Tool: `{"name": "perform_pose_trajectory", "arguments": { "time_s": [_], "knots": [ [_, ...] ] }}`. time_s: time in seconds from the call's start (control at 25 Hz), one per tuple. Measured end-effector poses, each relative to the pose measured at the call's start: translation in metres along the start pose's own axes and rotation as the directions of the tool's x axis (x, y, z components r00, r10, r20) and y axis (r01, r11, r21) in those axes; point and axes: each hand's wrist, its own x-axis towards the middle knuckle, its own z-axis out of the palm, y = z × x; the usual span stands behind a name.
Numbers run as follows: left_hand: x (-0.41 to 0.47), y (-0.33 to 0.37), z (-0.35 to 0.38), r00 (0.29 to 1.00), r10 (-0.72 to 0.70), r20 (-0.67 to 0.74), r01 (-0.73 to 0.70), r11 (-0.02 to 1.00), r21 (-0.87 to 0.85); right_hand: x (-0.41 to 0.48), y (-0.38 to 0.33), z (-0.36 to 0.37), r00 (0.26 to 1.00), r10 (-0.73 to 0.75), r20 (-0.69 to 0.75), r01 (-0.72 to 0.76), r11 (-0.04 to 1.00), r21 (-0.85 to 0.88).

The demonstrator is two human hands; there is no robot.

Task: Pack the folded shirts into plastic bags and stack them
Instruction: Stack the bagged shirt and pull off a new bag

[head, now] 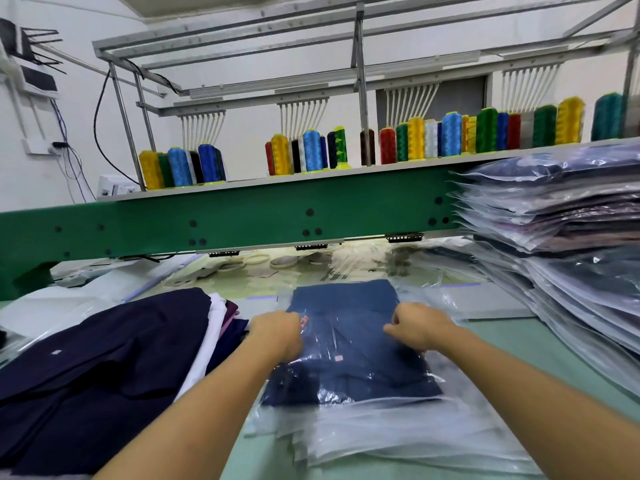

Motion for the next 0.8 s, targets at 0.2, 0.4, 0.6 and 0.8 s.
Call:
{"name": "perform_pose_trajectory", "arguments": {
  "time_s": [0.2,0.4,0.6,0.8],
  "knots": [
    [0.057,0.022,-0.004,0.989,-0.043,-0.138,0.016,0.982,-0.187,0.052,-0.027,0.006,0.948,0.008,-0.318,0.031,0.993,0.116],
    [0.118,0.042,0.023,0.979,-0.069,-0.193,0.011,0.959,-0.284,0.119,-0.048,0.036,0.977,-0.07,-0.202,0.083,0.995,0.058],
    [0.163,0.061,0.053,0.997,-0.001,-0.082,-0.03,0.927,-0.374,0.173,-0.046,0.068,0.993,-0.113,-0.023,0.114,0.992,0.049],
    [0.17,0.056,0.074,0.997,-0.071,-0.006,0.063,0.915,-0.397,0.186,-0.032,0.083,0.998,-0.05,0.05,0.05,0.999,-0.001]
  ]
}}
